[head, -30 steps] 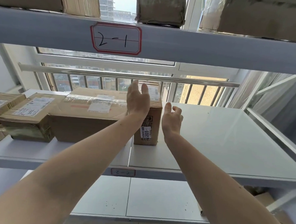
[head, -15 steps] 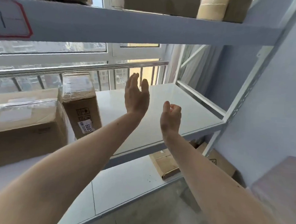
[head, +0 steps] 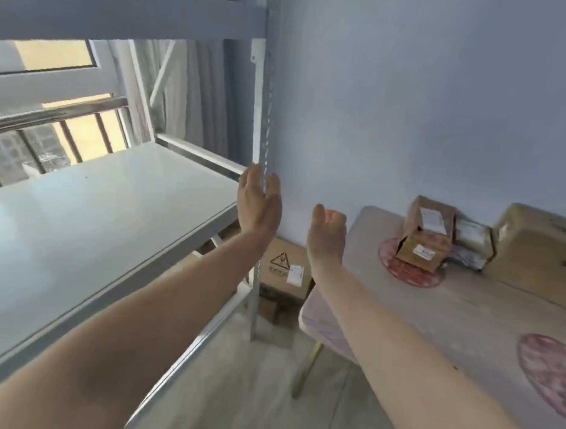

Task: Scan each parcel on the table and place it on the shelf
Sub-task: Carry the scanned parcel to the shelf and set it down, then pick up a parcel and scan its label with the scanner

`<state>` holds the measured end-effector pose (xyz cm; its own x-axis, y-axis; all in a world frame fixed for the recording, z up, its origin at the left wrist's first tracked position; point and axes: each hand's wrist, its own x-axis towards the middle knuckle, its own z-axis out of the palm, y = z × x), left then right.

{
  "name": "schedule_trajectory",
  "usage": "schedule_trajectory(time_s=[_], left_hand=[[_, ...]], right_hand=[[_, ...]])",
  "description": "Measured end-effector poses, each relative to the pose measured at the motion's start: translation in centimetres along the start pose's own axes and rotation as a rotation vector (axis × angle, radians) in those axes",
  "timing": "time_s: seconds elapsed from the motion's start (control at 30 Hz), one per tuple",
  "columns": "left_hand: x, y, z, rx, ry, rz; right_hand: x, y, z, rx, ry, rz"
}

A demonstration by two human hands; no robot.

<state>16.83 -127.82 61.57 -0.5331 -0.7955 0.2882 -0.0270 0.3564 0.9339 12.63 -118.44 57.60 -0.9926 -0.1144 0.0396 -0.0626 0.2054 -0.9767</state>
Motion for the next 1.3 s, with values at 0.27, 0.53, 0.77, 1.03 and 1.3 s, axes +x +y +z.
schedule_trajectory(time_s=[0.27, 0.53, 0.77, 1.03, 1.3], left_hand=[[-5.4, 4.2, 17.5, -0.070, -0.225, 0.001], [-9.5, 6.1, 30.4, -0.089, -0.411, -0.053], [-8.0, 3.6, 39.0, 0.039, -0.523, -0.114], [-2.5, -2.3, 47.6, 0.146, -0.688, -0.218], [-0.2, -7.3, 53.2, 0.226, -0.852, -0.371]], right_hand=[[8.3, 4.4, -16.0, 0.008, 0.195, 0.018], [15.0, 10.2, -26.4, -0.032, 0.321, 0.114], [21.7, 14.7, -30.1, -0.084, 0.343, 0.209], [31.3, 19.8, -30.3, -0.136, 0.233, 0.333], [37.6, 25.2, -29.6, -0.044, 0.049, 0.509]])
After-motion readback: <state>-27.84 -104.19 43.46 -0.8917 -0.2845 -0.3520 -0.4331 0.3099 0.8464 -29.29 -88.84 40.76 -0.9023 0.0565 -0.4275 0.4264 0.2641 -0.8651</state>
